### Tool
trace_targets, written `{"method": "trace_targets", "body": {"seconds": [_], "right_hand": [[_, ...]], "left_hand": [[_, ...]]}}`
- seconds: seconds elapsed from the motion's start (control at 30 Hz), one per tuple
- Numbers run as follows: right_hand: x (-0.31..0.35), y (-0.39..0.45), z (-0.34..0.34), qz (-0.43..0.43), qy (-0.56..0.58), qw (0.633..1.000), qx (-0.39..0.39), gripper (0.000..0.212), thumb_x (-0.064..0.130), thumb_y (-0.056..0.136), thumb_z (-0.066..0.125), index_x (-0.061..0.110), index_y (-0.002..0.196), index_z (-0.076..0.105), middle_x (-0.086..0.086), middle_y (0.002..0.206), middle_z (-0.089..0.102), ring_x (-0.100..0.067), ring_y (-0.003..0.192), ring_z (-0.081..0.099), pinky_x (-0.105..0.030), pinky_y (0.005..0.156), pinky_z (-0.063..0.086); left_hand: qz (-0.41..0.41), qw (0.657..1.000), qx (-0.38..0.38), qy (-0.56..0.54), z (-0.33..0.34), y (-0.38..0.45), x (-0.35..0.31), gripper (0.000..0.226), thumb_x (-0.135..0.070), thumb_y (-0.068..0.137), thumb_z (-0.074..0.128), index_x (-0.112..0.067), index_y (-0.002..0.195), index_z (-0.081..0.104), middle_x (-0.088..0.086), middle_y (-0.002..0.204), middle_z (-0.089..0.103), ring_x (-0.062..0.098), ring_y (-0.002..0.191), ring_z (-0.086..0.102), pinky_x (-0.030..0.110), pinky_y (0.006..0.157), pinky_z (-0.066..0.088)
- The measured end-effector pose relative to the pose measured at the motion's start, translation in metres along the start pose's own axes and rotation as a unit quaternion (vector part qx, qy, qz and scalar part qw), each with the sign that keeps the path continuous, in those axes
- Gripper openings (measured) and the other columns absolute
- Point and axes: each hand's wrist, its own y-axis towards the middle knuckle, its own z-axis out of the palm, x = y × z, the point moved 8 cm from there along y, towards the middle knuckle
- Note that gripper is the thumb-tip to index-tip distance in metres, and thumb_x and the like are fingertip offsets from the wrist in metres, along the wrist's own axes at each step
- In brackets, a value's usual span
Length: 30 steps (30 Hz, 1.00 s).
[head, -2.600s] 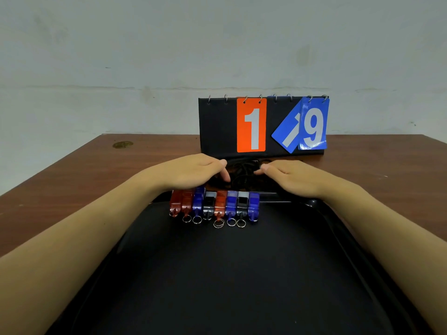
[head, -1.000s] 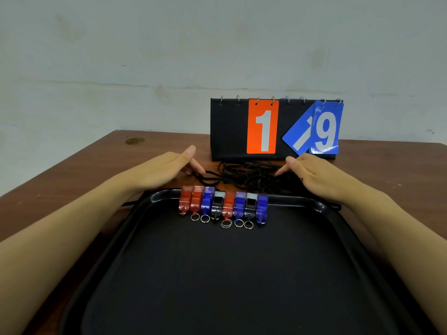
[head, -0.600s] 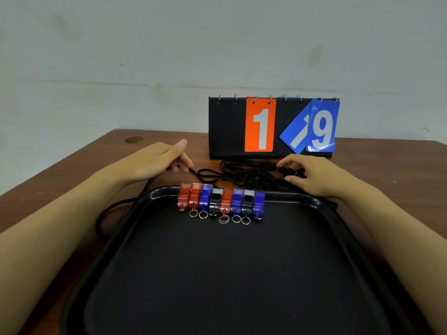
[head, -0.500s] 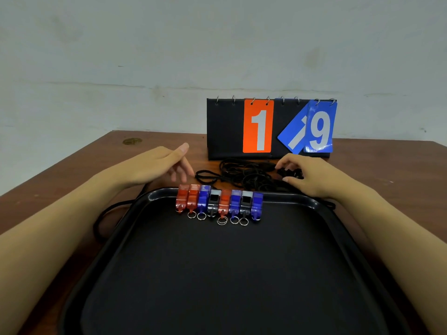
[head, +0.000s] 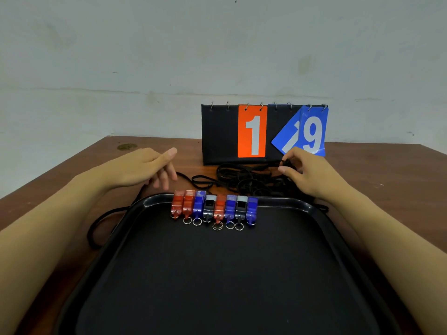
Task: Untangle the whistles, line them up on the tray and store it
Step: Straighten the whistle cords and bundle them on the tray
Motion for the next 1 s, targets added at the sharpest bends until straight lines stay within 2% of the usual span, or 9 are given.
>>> {"method": "trace_targets", "body": {"seconds": [0.2,0.33,0.43,0.53,0.67,0.73,0.8,0.93,1.0], "right_hand": [[0.011,-0.003,0.003,-0.004,0.012,1.0,0.023,0.041,0.042,0.09,0.073,0.026,0.125,0.062,0.009,0.112,0.062,-0.012,0.094,0.061,-0.015,0.074,0.044],[0.011,-0.005,-0.006,-0.002,0.045,0.999,0.004,0.034,0.027,0.098,0.065,0.028,0.131,0.058,0.005,0.123,0.068,-0.007,0.094,0.071,-0.021,0.088,0.054],[0.011,-0.007,-0.011,0.002,0.075,0.997,-0.017,0.028,0.02,0.101,0.06,0.027,0.128,0.059,0.004,0.122,0.069,0.006,0.079,0.072,-0.006,0.077,0.05],[0.015,-0.009,-0.019,0.006,0.08,0.996,-0.048,0.028,0.025,0.1,0.063,0.03,0.127,0.061,0.01,0.119,0.066,0.002,0.071,0.073,-0.011,0.077,0.05],[0.01,-0.008,-0.028,0.027,0.095,0.993,-0.066,0.027,0.027,0.098,0.065,0.029,0.125,0.067,0.012,0.115,0.073,-0.003,0.078,0.075,-0.022,0.09,0.057],[0.008,-0.009,-0.029,0.034,0.11,0.992,-0.059,0.025,0.027,0.099,0.065,0.027,0.123,0.067,0.012,0.112,0.075,-0.002,0.079,0.075,-0.021,0.09,0.057],[0.009,-0.01,-0.031,0.029,0.093,0.993,-0.063,0.025,0.029,0.099,0.064,0.027,0.123,0.066,0.01,0.111,0.074,-0.009,0.091,0.073,-0.022,0.089,0.054],[0.013,-0.01,-0.033,0.02,0.076,0.995,-0.06,0.025,0.033,0.099,0.063,0.029,0.124,0.063,0.01,0.115,0.073,-0.011,0.109,0.066,-0.024,0.089,0.048],[0.016,-0.01,-0.035,0.007,0.088,0.993,-0.075,0.024,0.031,0.098,0.064,0.03,0.123,0.065,0.013,0.112,0.072,-0.007,0.112,0.065,-0.026,0.095,0.048]], "left_hand": [[-0.01,0.999,-0.035,0.039,-0.012,-0.004,0.008,0.063,-0.064,0.1,0.027,-0.029,0.093,0.079,-0.013,0.084,0.077,0.008,0.075,0.071,0.031,0.073,0.057],[-0.011,0.995,-0.053,0.081,-0.015,-0.006,0.005,0.046,-0.054,0.104,0.036,-0.031,0.099,0.076,-0.014,0.094,0.074,0.002,0.086,0.069,0.03,0.087,0.054],[-0.042,0.989,-0.046,0.131,-0.016,-0.006,0.013,0.037,-0.053,0.104,0.04,-0.029,0.108,0.068,-0.01,0.1,0.069,0.01,0.093,0.066,0.035,0.088,0.051],[-0.099,0.982,-0.012,0.16,-0.016,-0.007,0.028,0.032,-0.057,0.101,0.046,-0.029,0.109,0.059,-0.006,0.098,0.069,0.014,0.093,0.064,0.036,0.088,0.048],[-0.112,0.979,0.016,0.171,-0.012,-0.009,0.031,0.029,-0.054,0.1,0.054,-0.027,0.099,0.063,-0.01,0.083,0.076,0.005,0.08,0.069,0.031,0.082,0.051],[-0.098,0.981,0.021,0.164,-0.007,-0.008,0.025,0.026,-0.051,0.1,0.057,-0.027,0.097,0.065,-0.009,0.08,0.076,0.004,0.068,0.071,0.027,0.074,0.051],[-0.082,0.984,0.026,0.155,-0.003,-0.007,0.019,0.025,-0.048,0.101,0.055,-0.026,0.096,0.067,-0.008,0.078,0.076,0.001,0.06,0.07,0.026,0.07,0.05],[-0.065,0.99,0.032,0.119,0.0,-0.005,0.012,0.029,-0.041,0.104,0.053,-0.021,0.092,0.07,-0.004,0.078,0.076,0.005,0.063,0.069,0.029,0.069,0.06],[-0.054,0.993,0.03,0.102,0.002,-0.003,0.01,0.029,-0.038,0.105,0.053,-0.02,0.091,0.071,-0.003,0.077,0.075,0.004,0.06,0.069,0.024,0.063,0.058]]}}
